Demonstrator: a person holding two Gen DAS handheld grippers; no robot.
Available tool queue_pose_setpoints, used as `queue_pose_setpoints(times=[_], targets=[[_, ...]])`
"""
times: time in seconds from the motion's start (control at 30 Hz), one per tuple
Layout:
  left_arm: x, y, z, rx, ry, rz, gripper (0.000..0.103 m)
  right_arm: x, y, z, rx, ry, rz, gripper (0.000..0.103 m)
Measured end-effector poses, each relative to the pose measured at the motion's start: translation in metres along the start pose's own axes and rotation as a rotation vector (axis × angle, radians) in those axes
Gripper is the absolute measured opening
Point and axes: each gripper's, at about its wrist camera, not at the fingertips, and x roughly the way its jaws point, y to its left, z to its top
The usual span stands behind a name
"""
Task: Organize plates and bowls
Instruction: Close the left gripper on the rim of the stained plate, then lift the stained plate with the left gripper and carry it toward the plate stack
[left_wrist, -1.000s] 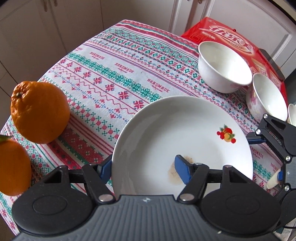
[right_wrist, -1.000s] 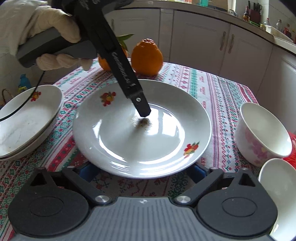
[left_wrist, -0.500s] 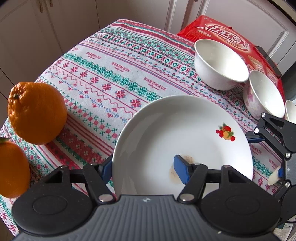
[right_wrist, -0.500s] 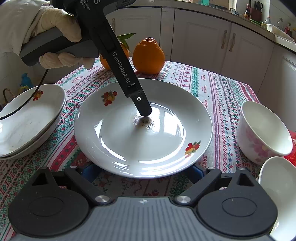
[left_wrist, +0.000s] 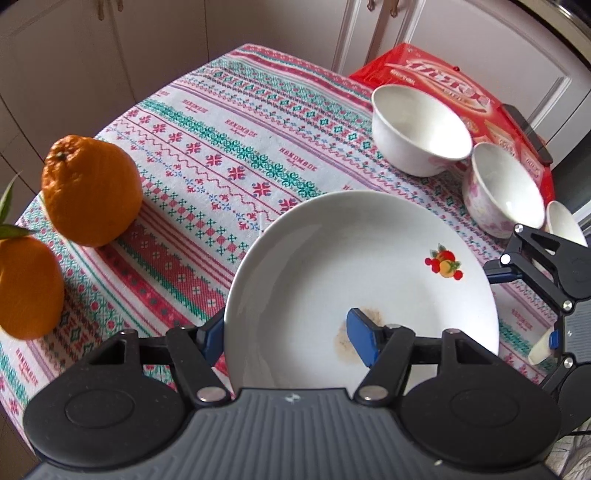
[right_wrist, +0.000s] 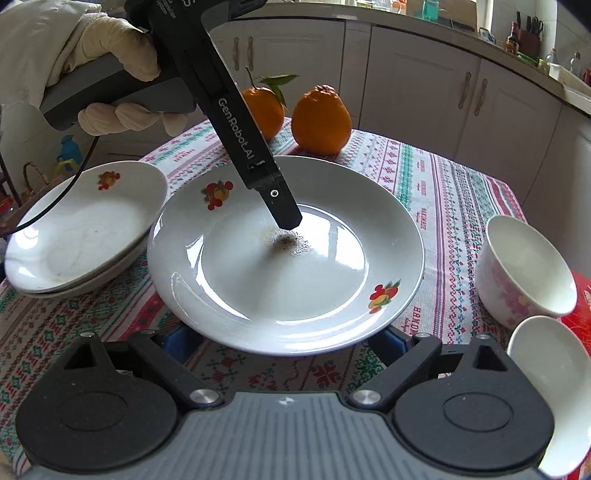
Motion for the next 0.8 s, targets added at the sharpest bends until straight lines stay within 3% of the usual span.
queue_pose_setpoints(times=[0.4,0.8], targets=[[-0.038,-0.016,-0.025,-0.024,-0.053,0.035,0.066,-0.031,0.02,0.002,-0.047,-0.03,0.021,0.097],[-0.073,-0.012,-0.074,-0.122,-0.09,0.088,0.066,-0.042,0.051,0.01,-0.131,-0.056,0.102,0.097]])
